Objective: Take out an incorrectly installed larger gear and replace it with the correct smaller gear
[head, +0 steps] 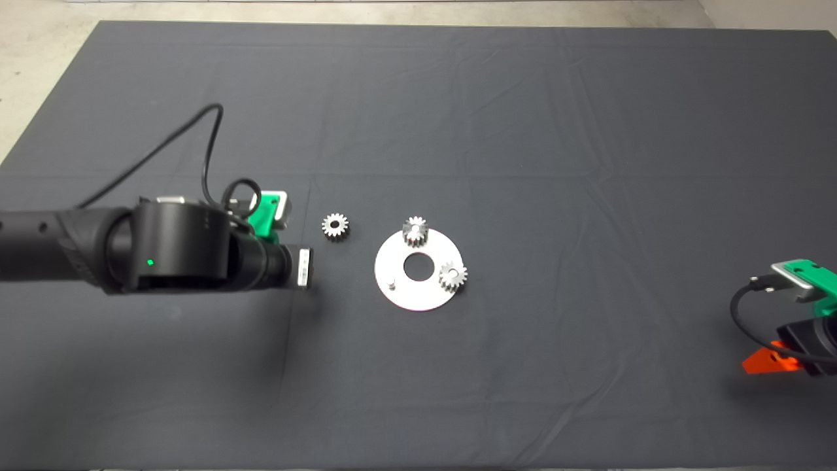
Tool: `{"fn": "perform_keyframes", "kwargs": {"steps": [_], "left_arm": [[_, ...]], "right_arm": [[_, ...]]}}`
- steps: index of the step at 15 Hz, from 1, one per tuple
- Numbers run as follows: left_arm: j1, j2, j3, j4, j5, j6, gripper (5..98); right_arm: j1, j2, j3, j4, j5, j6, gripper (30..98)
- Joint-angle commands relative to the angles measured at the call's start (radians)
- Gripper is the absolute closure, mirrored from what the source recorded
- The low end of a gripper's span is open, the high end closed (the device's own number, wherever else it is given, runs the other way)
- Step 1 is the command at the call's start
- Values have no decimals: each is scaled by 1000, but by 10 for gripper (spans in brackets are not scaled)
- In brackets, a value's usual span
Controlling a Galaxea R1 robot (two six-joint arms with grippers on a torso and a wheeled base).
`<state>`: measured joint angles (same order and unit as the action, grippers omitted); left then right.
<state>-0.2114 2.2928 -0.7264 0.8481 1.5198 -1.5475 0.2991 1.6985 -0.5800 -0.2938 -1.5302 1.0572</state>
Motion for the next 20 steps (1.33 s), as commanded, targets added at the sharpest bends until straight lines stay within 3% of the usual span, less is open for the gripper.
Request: {"fn": "perform_keyframes", "kwargs": {"steps": [1,3,11,12,14,16,20], "left_arm": [[15,16,-61,55,80,98,600],[15,56,-136,54,80,162,599],[10,80,-145,45,79,181,585],[6,81,-145,20,79,181,575],[-47,76,-139,-65,79,182,566],[-83,63,-131,-115,82,195,540],[-93,54,-147,-187,82,218,491]], "right_arm": [[8,-1,10,-21,-77,43,397],[5,21,11,-21,-73,60,397],[3,33,31,-25,-73,106,397],[3,34,31,-25,-73,106,397],[2,36,31,-25,-73,106,397],[2,36,31,-25,-73,106,397],[-18,37,53,-25,-73,109,397]]}}
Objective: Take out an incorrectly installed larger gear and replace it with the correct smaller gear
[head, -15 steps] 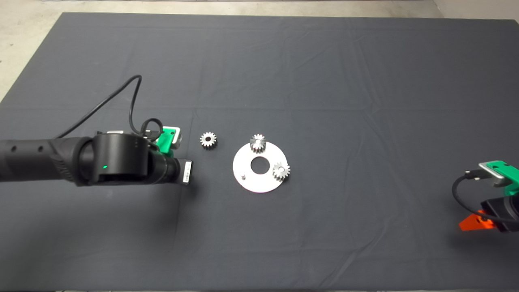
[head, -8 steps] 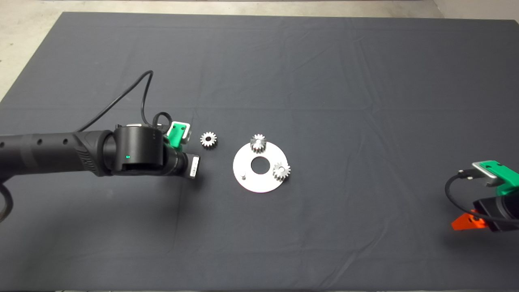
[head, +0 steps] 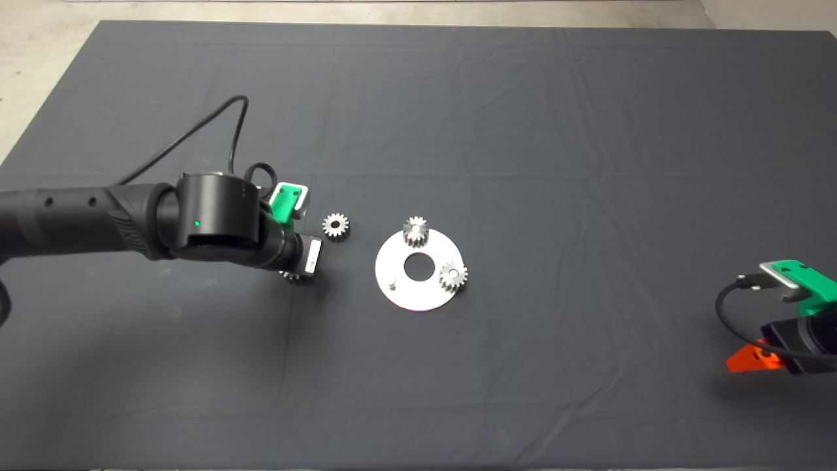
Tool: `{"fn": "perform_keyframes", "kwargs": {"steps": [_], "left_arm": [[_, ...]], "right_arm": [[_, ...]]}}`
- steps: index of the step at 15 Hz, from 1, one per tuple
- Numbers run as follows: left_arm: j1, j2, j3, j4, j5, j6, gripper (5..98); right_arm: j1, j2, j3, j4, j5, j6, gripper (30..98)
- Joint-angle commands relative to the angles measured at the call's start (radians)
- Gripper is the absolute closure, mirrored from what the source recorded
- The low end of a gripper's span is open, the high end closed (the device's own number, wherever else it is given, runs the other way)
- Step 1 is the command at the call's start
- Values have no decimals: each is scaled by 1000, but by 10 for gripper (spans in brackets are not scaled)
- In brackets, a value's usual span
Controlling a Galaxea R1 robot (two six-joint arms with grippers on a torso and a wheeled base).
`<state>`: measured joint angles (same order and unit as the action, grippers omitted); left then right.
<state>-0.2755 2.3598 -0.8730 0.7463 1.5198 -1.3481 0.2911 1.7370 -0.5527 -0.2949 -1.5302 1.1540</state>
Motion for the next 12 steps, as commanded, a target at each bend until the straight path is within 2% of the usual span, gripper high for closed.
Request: {"fn": "perform_keyframes", "kwargs": {"steps": [1,2,3,5,6,8,11,12], "left_arm": [[-54,-9,-10,-90,82,20,490],[-76,-2,-38,-92,80,23,461],[-90,25,-81,-106,82,54,445],[-97,112,-219,-204,86,151,403],[-97,142,-260,-231,85,184,392],[-115,157,-284,-237,85,198,358],[-126,228,-431,-262,82,293,295],[-126,233,-449,-268,82,314,294]], "right_arm": [[-16,-1,27,-24,-73,13,397],[-27,-1,28,-24,-72,15,397],[-34,-4,36,-24,-71,16,397],[-58,-7,60,-24,-72,24,397],[-62,-7,67,-25,-73,36,397],[-86,-4,71,-27,-71,46,397],[-96,-3,75,-36,-73,53,397],[-96,-3,77,-36,-72,53,397]]}}
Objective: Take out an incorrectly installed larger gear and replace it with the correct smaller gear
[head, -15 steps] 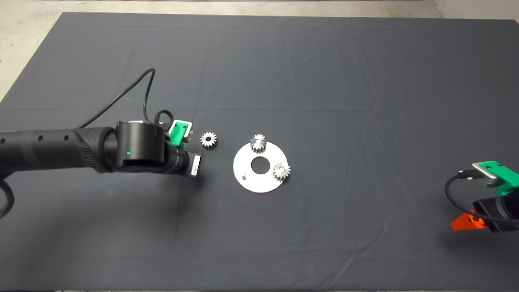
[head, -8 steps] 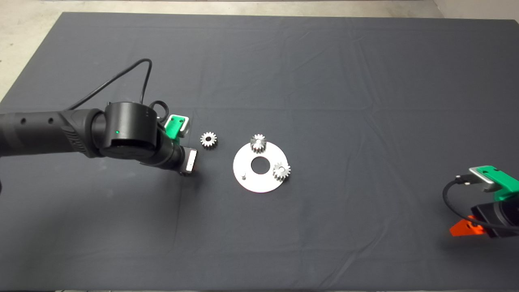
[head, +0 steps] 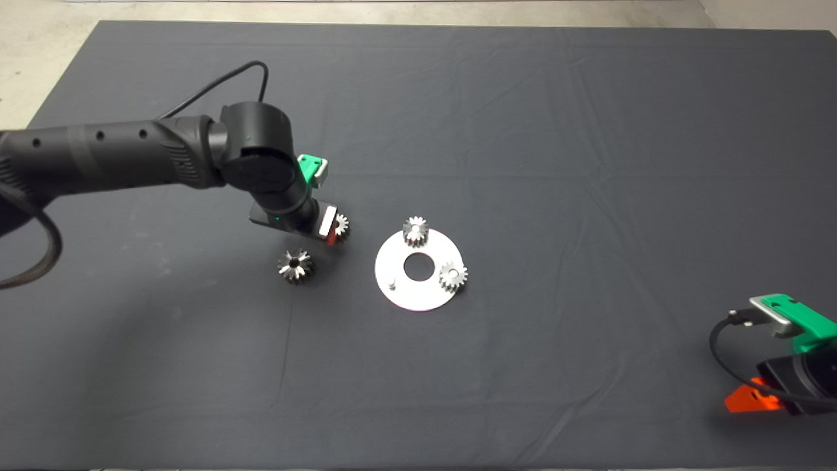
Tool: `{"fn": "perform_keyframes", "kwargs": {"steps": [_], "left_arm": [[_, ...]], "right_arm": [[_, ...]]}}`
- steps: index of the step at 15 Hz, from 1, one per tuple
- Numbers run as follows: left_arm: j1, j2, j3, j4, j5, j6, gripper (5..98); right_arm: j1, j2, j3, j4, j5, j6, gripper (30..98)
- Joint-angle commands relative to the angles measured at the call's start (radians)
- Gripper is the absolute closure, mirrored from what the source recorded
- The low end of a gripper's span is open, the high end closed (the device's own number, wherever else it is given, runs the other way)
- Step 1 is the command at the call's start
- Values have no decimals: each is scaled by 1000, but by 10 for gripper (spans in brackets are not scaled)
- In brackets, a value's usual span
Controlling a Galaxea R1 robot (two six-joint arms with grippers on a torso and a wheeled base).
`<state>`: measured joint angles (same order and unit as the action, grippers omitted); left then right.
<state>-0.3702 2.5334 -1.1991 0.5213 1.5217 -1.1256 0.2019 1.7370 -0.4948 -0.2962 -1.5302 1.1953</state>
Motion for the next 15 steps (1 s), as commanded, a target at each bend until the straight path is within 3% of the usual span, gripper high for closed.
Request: {"fn": "perform_keyframes", "kwargs": {"steps": [1,6,10,12,14,15], "left_arm": [[-32,81,-154,-44,78,128,294],[-32,135,-216,-60,77,151,294],[-29,124,-195,-155,89,181,257],[-27,28,-75,-193,115,206,257],[-32,-49,28,-314,112,214,256],[-32,-65,70,-336,102,207,249]], "right_arm": [[-9,-2,20,-35,-73,17,397],[-10,-6,23,-42,-73,20,397],[-10,-3,23,-43,-73,26,397],[-10,3,20,-49,-73,26,397],[-10,16,13,-52,-73,26,397],[-10,24,13,-54,-74,26,397]]}}
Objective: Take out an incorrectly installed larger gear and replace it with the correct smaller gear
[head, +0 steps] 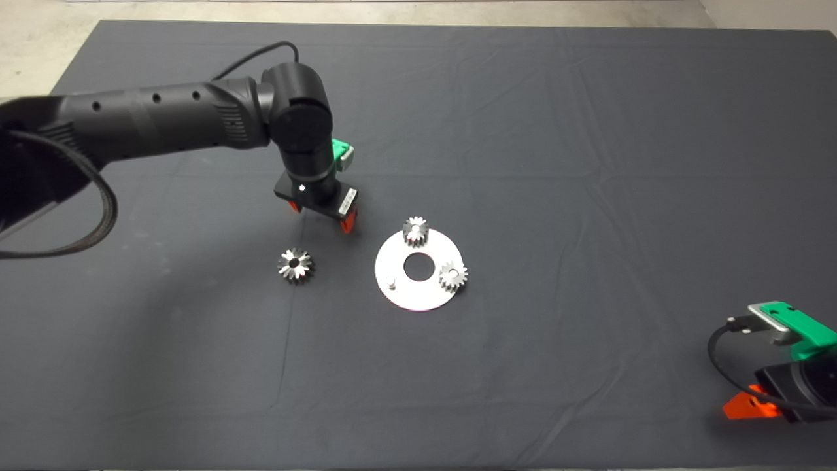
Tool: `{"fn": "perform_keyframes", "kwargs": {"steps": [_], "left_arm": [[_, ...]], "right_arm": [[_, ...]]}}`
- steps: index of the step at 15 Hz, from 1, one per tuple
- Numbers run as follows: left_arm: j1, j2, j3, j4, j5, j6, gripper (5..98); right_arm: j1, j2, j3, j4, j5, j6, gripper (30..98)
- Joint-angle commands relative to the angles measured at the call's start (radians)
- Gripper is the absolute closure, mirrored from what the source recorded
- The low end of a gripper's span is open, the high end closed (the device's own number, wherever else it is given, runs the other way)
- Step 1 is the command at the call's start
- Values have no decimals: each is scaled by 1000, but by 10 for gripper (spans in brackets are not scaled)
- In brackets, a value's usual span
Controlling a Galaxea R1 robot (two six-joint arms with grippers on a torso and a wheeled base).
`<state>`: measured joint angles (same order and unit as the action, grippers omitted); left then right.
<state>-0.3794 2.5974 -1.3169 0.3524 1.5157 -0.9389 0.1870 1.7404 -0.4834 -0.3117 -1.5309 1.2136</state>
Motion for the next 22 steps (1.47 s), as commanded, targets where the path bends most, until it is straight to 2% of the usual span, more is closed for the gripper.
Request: {"fn": "perform_keyframes", "kwargs": {"steps": [1,2,3,4,5,9,11,12,14,15,19,22], "left_arm": [[-26,-134,216,-171,97,3,248],[-43,-131,217,-171,95,-34,248],[-68,-128,216,-171,93,-49,248],[-87,-123,208,-171,93,-52,248],[-97,-107,190,-171,83,-52,248],[-99,9,71,-170,40,-49,248],[-99,59,2,-165,35,-36,248],[-98,68,-19,-161,20,-35,248],[-93,79,-87,-141,-52,5,248],[-92,79,-108,-139,-68,22,248],[-92,91,-155,-106,-68,47,248],[-89,91,-167,-83,-69,49,248]], "right_arm": [[5,27,1,-38,-74,9,397],[5,28,-1,-38,-74,9,397],[5,26,-1,-38,-74,9,397],[5,24,-1,-38,-74,9,397],[5,21,0,-38,-74,9,397],[5,17,0,-40,-74,9,397],[5,7,0,-40,-74,7,397],[5,2,2,-40,-74,8,397],[3,2,2,-40,-74,7,397],[2,3,2,-41,-75,7,397],[2,9,3,-40,-74,9,397],[2,14,3,-40,-75,9,397]]}}
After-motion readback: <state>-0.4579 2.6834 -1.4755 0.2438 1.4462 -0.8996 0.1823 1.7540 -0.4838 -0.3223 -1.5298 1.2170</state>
